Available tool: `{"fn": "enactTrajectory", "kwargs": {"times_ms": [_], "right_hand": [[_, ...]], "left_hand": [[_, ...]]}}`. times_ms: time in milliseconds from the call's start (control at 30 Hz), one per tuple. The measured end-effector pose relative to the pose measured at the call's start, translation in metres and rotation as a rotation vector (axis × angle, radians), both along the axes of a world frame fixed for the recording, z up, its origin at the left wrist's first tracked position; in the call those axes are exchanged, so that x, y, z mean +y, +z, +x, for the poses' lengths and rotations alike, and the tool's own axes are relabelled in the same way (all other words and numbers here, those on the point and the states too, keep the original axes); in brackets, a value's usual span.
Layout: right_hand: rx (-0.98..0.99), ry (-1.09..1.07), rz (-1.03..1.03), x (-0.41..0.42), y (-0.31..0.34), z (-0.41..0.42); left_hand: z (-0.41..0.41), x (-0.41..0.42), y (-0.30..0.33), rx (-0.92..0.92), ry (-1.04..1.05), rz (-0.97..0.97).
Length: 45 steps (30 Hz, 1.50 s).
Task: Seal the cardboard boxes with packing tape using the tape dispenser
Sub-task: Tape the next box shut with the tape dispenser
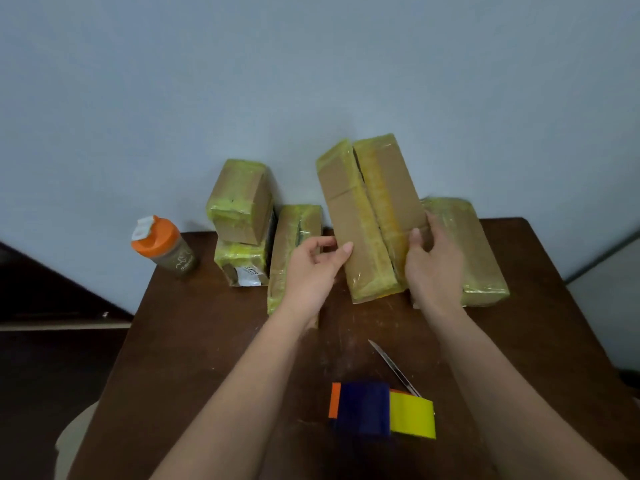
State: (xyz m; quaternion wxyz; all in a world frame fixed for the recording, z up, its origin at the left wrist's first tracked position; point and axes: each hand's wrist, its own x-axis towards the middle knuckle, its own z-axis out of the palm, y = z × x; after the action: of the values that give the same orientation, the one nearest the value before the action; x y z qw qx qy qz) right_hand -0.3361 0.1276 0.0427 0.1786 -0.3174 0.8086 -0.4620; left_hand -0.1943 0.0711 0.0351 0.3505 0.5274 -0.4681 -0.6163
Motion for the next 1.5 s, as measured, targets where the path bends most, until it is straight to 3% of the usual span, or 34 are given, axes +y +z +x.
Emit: {"fn": "enactTrajectory", "kwargs": {"times_ms": [200, 367, 533, 767, 1000, 1100, 1167, 1267, 1400, 1500], "right_hand": [[0.069, 0.123, -0.069, 0.037, 0.03, 0.054], [0.134, 0.518, -0.099, 0.058, 0.029, 0.088], [0.208, 0.736, 0.045, 0.061, 0.025, 0.129], [0.1, 0.869, 0.113, 0.07, -0.01, 0.182], [0.177, 0.854, 0.27, 0.075, -0.069, 0.201], [0.148, 0.806, 0.289, 0.077, -0.08, 0.195], [0.139, 0.786, 0.283, 0.077, -0.082, 0.189], [0.119, 0.812, 0.267, 0.078, -0.083, 0.176], [0.222, 0.816, 0.295, 0.078, -0.074, 0.144], [0.339, 0.842, 0.424, 0.081, -0.07, 0.108]], "left_hand": [[0.064, 0.037, 0.042, 0.008, 0.078, -0.034], [0.12, 0.072, 0.045, -0.078, 0.156, -0.024], [0.167, 0.108, 0.026, -0.086, 0.312, 0.039], [0.223, 0.147, -0.008, -0.233, 0.352, 0.244], [0.233, 0.168, -0.033, -0.278, 0.277, 0.483], [0.24, 0.172, -0.042, -0.567, 0.222, 0.31], [0.247, 0.17, -0.05, -0.862, 0.253, -0.025], [0.25, 0.163, -0.06, -0.933, 0.143, -0.526], [0.242, 0.15, -0.079, -0.998, -0.243, -0.564], [0.235, 0.149, -0.09, -1.142, -0.314, -0.533]]}}
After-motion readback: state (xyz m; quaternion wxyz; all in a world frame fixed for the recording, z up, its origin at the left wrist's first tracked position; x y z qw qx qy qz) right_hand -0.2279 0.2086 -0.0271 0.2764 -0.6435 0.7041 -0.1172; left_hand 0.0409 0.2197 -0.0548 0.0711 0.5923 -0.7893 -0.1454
